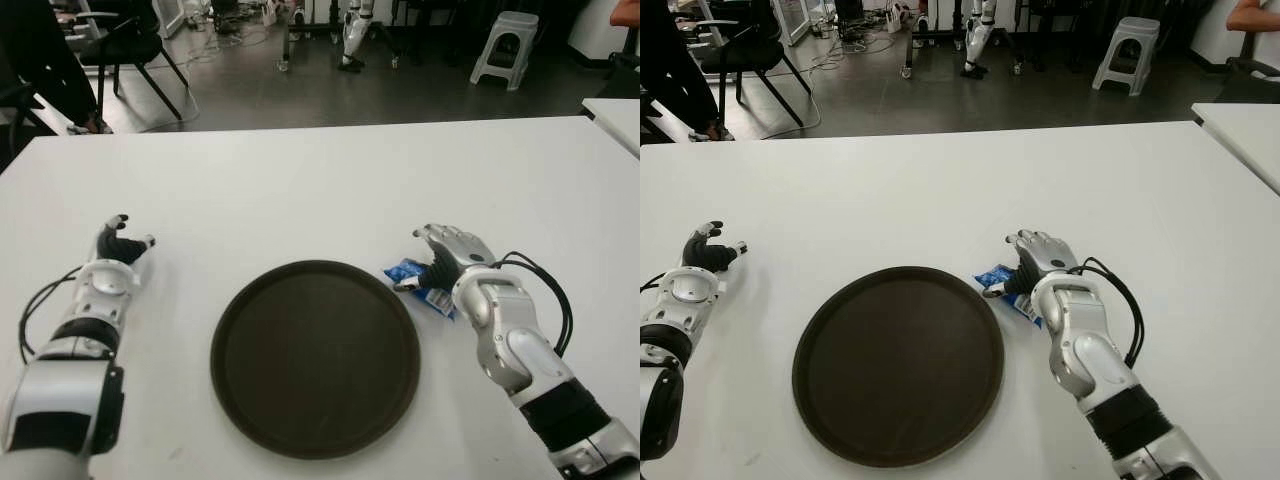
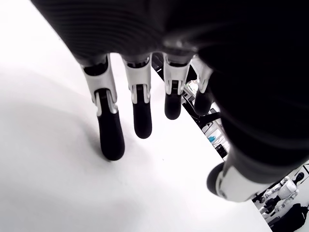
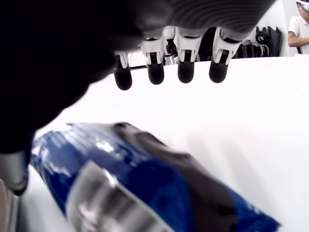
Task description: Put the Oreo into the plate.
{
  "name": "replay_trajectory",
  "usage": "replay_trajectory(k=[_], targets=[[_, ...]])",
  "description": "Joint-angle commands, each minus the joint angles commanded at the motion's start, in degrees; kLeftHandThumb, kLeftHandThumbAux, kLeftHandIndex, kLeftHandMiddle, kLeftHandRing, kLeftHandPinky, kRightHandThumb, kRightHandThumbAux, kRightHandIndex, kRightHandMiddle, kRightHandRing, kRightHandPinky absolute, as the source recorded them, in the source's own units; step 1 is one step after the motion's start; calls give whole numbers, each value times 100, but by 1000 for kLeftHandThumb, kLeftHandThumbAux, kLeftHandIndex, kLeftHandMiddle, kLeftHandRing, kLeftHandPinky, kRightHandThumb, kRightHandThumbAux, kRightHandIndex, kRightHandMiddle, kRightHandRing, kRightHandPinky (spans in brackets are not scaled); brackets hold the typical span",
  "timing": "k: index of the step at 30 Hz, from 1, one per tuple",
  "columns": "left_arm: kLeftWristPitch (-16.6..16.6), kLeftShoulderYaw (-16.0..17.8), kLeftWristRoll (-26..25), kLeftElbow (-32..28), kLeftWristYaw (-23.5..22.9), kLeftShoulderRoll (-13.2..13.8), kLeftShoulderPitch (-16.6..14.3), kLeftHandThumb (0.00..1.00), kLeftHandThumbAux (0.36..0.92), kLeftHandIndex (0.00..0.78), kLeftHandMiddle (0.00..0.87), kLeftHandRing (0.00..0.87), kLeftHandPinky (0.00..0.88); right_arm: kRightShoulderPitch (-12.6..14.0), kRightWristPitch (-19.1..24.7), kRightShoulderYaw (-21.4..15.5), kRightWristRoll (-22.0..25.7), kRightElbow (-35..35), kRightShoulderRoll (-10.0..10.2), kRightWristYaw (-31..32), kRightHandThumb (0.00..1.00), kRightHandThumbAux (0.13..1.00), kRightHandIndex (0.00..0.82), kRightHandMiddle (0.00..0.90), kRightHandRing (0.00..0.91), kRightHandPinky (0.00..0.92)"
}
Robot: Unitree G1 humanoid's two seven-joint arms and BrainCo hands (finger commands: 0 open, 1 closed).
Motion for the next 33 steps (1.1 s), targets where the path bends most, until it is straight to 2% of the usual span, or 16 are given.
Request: replay_trajectory(k=[10,15,25,33], targets=[[1,29,-25,-3,-7,-7,0,244,708,31,117,164,203,-83,-5,-33,154,78,44,77,0,529,0,0,0,86],[10,-16,27,10,-3,12,0,235,715,27,115,158,182,-170,20,-108,419,119,78,299,0,525,0,0,8,96],[18,-92,101,13,45,31,6,237,721,20,109,144,158,-271,23,-121,737,218,29,511,0,509,0,0,30,115],[-9,-135,127,9,96,35,15,260,728,31,120,152,172,-295,-37,-193,1006,316,21,516,0,511,0,0,63,144]])
